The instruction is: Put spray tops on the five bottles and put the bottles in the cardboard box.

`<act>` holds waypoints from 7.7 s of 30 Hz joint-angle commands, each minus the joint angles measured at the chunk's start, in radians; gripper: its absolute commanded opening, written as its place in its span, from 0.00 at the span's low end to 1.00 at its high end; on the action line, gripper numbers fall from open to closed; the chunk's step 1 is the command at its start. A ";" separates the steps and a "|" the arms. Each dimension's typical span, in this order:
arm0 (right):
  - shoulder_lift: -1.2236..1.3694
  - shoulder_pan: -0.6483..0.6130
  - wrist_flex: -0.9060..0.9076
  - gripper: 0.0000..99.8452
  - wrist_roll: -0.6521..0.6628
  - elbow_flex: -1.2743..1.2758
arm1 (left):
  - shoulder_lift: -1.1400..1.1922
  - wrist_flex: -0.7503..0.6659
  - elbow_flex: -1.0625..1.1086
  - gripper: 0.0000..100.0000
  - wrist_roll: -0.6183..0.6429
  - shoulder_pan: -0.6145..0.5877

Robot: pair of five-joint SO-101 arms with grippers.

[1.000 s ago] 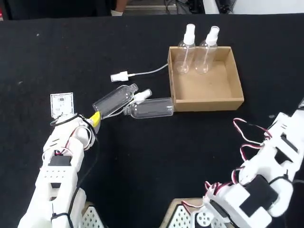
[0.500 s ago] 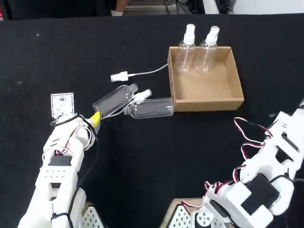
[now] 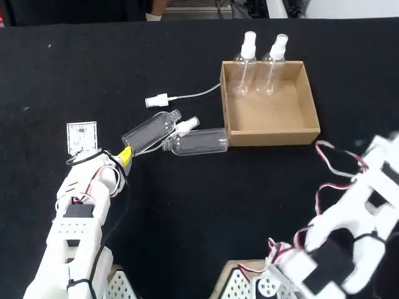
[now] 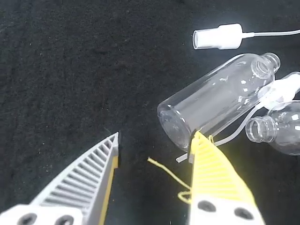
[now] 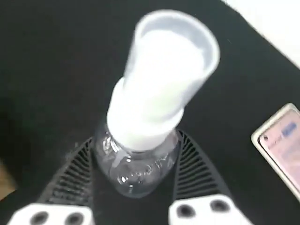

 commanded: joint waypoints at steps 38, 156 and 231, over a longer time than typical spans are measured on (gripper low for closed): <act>0.257 -0.546 -0.318 0.01 -0.319 -0.254 | -0.018 -0.017 -0.013 0.24 -0.006 0.012; 0.599 -0.598 -0.437 0.39 -0.175 -0.374 | -0.018 -0.017 -0.016 0.24 -0.006 0.012; 0.133 -0.560 0.282 0.01 -0.064 -0.325 | -0.018 -0.017 -0.012 0.24 -0.006 0.012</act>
